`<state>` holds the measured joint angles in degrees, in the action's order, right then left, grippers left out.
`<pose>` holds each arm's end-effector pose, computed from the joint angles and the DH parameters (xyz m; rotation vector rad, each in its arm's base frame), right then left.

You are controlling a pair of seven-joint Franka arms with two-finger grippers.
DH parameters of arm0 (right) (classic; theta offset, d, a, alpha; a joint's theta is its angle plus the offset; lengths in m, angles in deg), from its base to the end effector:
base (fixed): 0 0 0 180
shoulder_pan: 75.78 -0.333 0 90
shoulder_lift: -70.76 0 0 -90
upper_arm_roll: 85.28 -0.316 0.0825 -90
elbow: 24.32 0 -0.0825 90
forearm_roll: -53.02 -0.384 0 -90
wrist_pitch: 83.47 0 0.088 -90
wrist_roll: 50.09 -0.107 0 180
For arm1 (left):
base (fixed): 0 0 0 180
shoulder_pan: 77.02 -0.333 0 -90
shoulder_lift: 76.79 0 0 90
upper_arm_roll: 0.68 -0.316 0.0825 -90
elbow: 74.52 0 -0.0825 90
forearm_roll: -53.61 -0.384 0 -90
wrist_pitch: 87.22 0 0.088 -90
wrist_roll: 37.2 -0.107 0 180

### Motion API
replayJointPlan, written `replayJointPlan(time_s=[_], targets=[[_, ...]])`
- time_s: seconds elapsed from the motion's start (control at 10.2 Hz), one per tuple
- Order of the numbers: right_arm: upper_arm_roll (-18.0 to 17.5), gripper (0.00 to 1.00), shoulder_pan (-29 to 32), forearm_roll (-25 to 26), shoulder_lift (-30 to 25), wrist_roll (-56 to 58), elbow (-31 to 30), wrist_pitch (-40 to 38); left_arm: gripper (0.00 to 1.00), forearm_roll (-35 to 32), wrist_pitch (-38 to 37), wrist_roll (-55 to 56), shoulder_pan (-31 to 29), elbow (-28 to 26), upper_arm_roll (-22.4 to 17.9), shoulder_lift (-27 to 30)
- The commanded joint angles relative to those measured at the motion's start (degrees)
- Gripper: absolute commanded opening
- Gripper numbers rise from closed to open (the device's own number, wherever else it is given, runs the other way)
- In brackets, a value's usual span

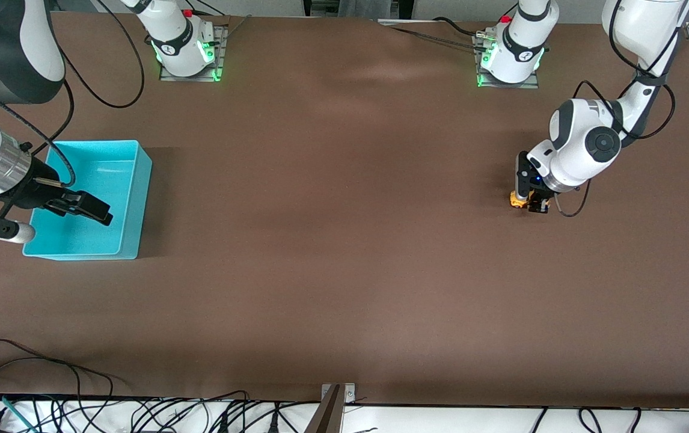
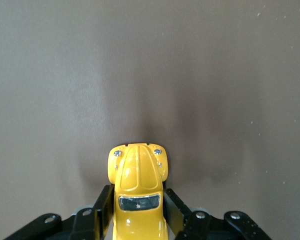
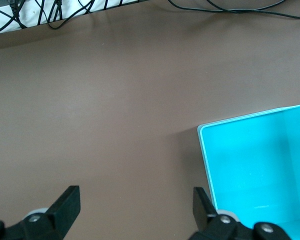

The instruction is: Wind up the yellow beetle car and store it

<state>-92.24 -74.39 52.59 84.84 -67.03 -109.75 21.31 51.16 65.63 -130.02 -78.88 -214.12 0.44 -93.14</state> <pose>0.6440 0.0549 0.5399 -3.0684 0.3156 -0.1309 0.4820 0.0045 0.1844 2.1162 -2.2794 -0.0721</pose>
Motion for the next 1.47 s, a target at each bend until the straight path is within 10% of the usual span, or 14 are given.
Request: replayJointPlan(time_s=[0.0,1.18,1.37], targets=[[-0.08,1.0,0.18,-1.24,-0.02,0.24,0.09,0.24,0.01,-1.5,1.13,-2.62,-1.3,0.38,-1.99,-3.16],[0.01,1.0,0.27,-1.33,-0.02,0.5,-0.09,0.95,0.05,-0.8,3.41,-12.3,-3.32,1.08,-11.05,-5.71],[0.1,1.0,0.36,-1.33,-0.28,1.03,-0.09,0.68,0.29,3.13,3.41,-12.12,-3.23,1.43,-11.05,-5.8]])
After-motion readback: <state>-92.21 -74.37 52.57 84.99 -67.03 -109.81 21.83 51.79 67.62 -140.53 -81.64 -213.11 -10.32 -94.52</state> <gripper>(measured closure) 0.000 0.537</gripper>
